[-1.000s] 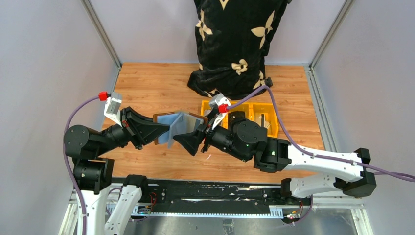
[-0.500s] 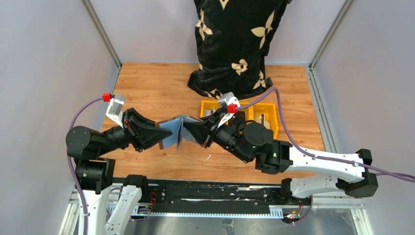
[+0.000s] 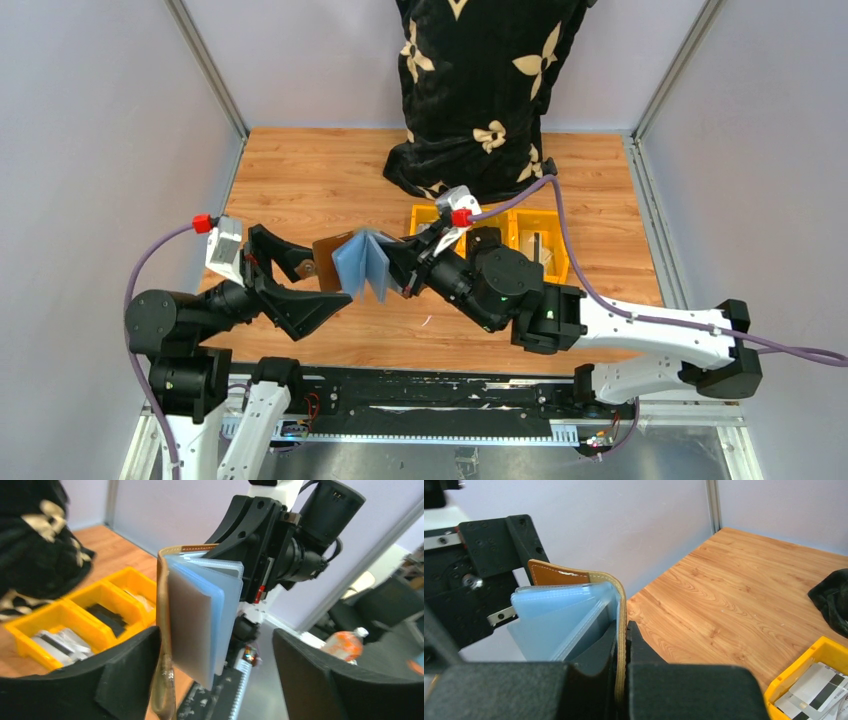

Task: Take the credit cards out of the card holder
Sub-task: Remove the credit card from the card holder.

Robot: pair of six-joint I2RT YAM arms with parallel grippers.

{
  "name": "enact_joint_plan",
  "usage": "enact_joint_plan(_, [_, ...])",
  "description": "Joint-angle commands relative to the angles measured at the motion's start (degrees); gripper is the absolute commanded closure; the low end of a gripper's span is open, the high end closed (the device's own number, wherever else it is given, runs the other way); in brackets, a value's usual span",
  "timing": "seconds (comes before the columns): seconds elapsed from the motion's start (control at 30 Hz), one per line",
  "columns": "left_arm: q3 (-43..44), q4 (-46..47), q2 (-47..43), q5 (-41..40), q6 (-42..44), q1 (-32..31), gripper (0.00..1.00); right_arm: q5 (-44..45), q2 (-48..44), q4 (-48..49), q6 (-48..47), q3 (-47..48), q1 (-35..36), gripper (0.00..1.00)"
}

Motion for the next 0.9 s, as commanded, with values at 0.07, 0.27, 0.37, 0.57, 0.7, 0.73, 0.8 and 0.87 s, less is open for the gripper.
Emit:
enact_joint_plan(0.07, [1.99,-7.19,-2.12,-9.76,14.21,-0.1,0.03,7.44,5.63,0.13,-3.85,8.51,2.65,1.0])
enact_joint_plan(0.27, [0.61,-10.63,-4.25,-9.04,20.8,-0.1,0.0,10.56,9.33,1.28,-9.9,12.51,5.29,1.0])
enact_joint_plan(0.37, [0.36,-11.38,-4.89,-9.39,21.96,-0.1,0.0,11.67,10.22,1.99,-12.29,13.55,6.52,1.0])
enact_joint_plan(0.57, [0.58,-11.39,-4.81,-8.21,22.5,-0.1,0.0,13.53,11.96,3.04,-15.83,15.08,8.13,1.0])
enact_joint_plan(0.7, [0.4,-12.0,-5.22,-9.02,24.15,-0.1,0.02,13.63,11.83,3.64,-16.22,14.88,8.47,1.0])
enact_joint_plan(0.73, [0.45,-12.42,-5.22,-9.57,24.69,-0.1,0.03,13.64,11.75,3.7,-16.23,14.73,8.53,1.0])
enact_joint_plan(0.8, [0.54,-13.02,-5.29,-10.3,25.74,-0.1,0.07,13.64,11.37,3.9,-16.18,14.27,8.65,1.0])
enact_joint_plan(0.87, [0.8,-13.66,-5.43,-9.97,26.35,-0.12,0.09,13.57,10.41,5.02,-16.06,12.99,8.64,1.0])
